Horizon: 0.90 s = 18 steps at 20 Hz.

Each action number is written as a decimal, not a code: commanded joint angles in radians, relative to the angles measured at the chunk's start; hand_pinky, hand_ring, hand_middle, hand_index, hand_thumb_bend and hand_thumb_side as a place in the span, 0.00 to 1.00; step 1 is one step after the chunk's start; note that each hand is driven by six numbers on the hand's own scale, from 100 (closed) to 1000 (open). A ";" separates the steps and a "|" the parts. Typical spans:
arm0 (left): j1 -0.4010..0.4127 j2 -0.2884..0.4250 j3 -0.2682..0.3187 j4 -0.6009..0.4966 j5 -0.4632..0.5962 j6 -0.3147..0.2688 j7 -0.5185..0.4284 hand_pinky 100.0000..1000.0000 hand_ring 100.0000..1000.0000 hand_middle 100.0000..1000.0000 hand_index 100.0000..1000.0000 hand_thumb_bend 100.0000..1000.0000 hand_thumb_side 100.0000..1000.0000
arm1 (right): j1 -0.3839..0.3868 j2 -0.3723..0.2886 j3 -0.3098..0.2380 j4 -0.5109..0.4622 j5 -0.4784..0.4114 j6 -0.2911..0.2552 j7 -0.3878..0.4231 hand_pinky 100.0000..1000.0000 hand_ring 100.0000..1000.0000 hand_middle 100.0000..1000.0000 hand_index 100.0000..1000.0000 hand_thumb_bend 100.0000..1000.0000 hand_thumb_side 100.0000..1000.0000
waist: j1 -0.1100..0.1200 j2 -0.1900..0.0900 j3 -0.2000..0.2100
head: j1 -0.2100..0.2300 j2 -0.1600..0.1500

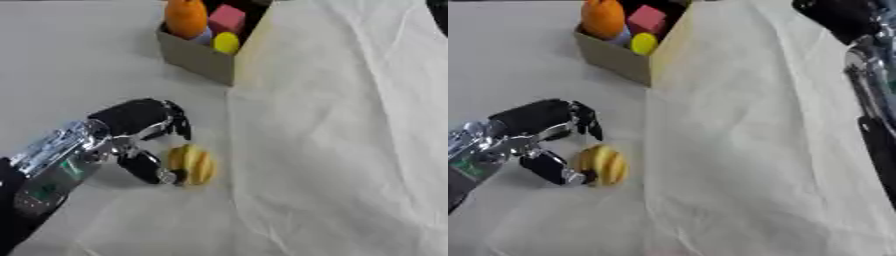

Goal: Pick up objects on the table and place them in the box.

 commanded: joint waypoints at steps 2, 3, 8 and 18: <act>-0.010 0.013 0.004 -0.011 0.026 0.018 0.023 0.65 0.56 0.52 0.59 0.15 0.12 | -0.016 -0.010 -0.011 -0.018 -0.004 0.002 0.000 0.92 0.67 0.61 0.77 0.00 0.52 | 0.000 -0.015 0.000 | -0.001 -0.015; -0.009 0.013 0.003 -0.010 0.036 0.022 0.024 0.65 0.56 0.51 0.59 0.13 0.11 | -0.016 -0.010 -0.012 -0.018 -0.004 0.002 0.000 0.92 0.67 0.61 0.77 0.00 0.52 | 0.000 -0.015 -0.001 | -0.001 -0.015; -0.008 0.016 0.000 -0.010 0.078 0.041 0.022 0.65 0.55 0.51 0.59 0.09 0.06 | -0.015 -0.010 -0.014 -0.018 -0.004 0.002 -0.002 0.92 0.67 0.61 0.77 0.00 0.52 | -0.001 -0.015 0.000 | 0.000 -0.016; -0.109 0.077 0.040 -0.085 0.134 0.086 -0.037 0.66 0.55 0.50 0.56 0.10 0.00 | -0.002 -0.014 -0.015 -0.018 -0.003 0.002 -0.005 0.92 0.67 0.61 0.77 0.00 0.52 | 0.008 -0.032 0.007 | -0.007 -0.010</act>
